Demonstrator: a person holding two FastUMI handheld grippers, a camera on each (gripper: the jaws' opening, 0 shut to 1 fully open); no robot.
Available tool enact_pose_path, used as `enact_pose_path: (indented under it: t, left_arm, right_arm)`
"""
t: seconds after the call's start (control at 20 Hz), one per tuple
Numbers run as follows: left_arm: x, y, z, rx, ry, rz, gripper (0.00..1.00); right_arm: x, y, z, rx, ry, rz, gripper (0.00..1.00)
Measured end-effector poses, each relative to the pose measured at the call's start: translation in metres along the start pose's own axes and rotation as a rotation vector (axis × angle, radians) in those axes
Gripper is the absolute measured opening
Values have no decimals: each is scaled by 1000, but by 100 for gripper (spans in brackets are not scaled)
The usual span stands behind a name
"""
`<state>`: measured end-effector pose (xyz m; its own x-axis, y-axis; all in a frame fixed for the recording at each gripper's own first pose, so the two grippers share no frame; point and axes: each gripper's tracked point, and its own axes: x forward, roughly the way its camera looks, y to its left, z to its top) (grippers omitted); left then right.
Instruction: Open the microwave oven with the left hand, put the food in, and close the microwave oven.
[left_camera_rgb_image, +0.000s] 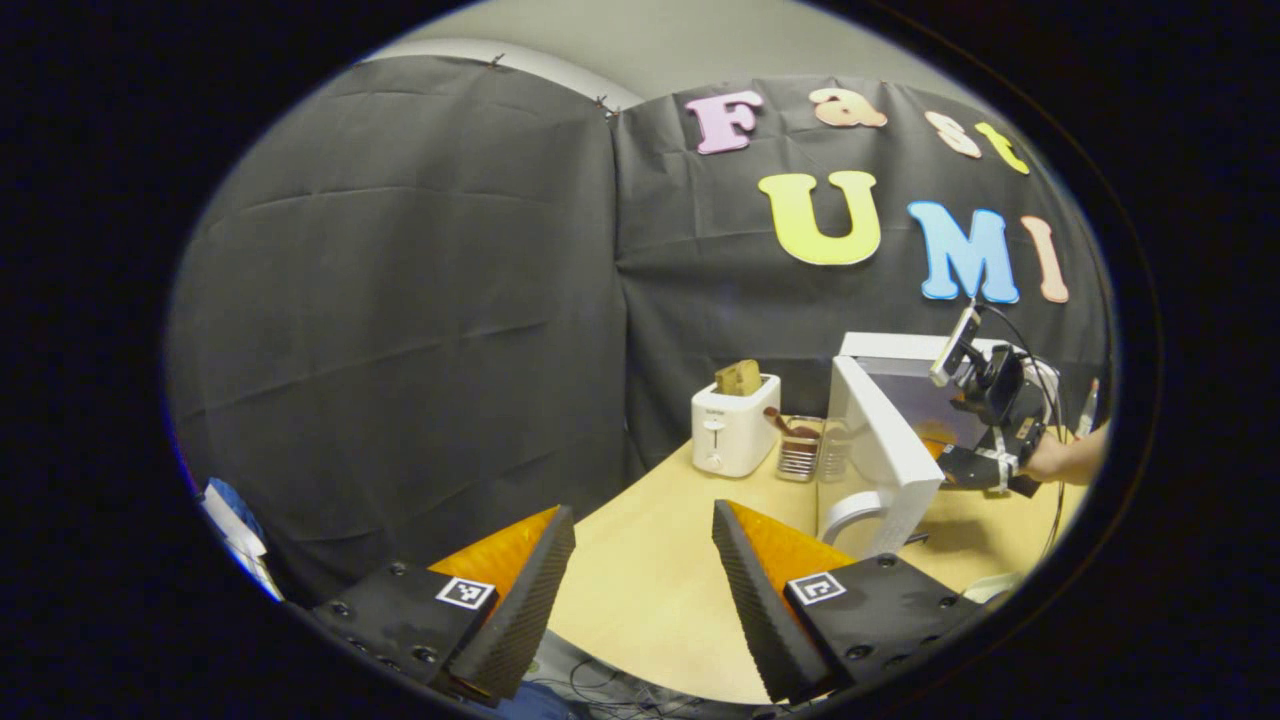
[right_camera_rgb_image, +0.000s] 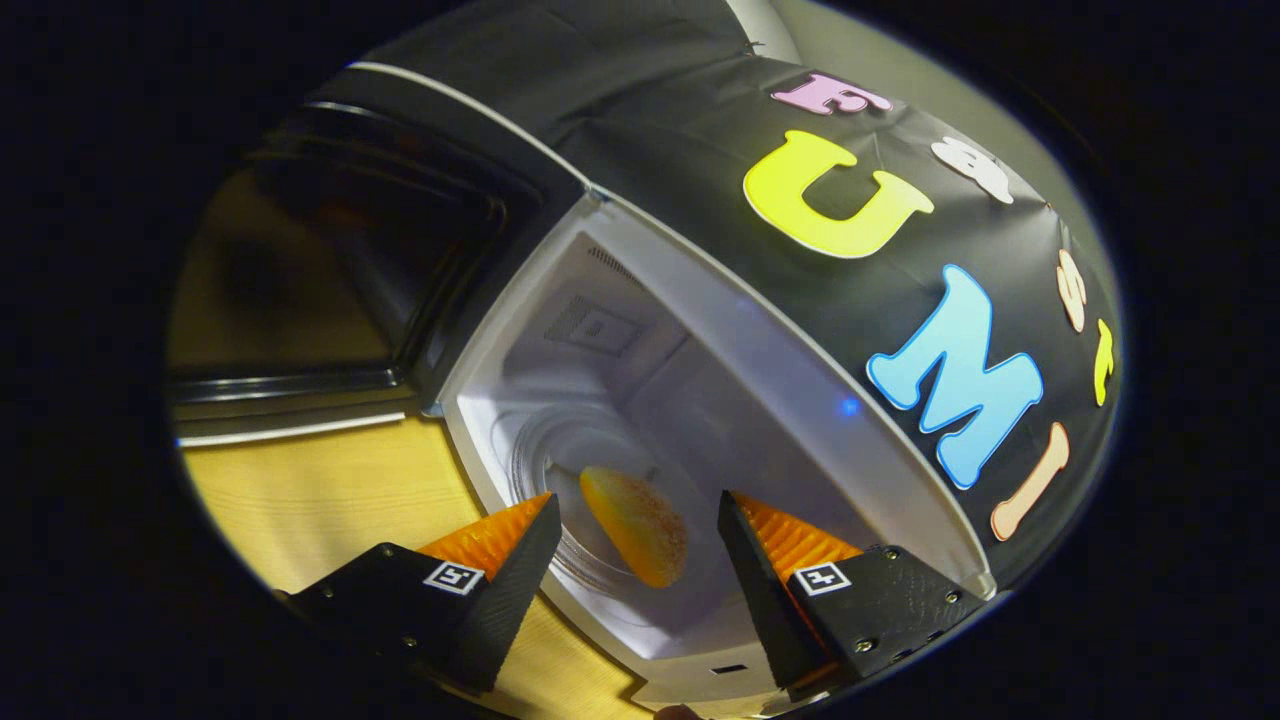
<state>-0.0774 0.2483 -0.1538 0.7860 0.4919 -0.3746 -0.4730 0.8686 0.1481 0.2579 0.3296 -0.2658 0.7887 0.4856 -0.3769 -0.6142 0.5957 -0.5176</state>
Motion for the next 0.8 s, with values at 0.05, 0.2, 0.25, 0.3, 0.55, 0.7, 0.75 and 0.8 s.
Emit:
enact_pose_path:
  t: [0.05,0.2,0.25,0.3,0.55,0.7,0.75,0.8]
  left_arm:
    - [6,-5,-2,8,0,-24,91]
    - [19,-25,-8,14,5,-105,92]
    - [25,-30,-10,16,5,-130,92]
    - [31,-36,-13,19,5,-153,92]
    - [53,-51,-29,5,19,-250,92]
    - [64,-55,-40,-11,30,-302,92]
    - [68,-58,-43,-15,37,-322,92]
    - [71,-61,-48,-15,48,-341,92]
  right_arm:
    - [-10,-1,6,19,-7,-3,97]
    - [-43,-8,20,82,-20,-19,97]
    - [-54,-13,23,110,-17,-34,97]
    - [-67,-17,26,148,-18,-43,97]
    - [-122,-38,24,329,-3,-142,96]
    - [-155,-46,14,402,7,-201,97]
    - [-164,-48,13,428,4,-210,97]
    - [-175,-49,11,452,6,-222,97]
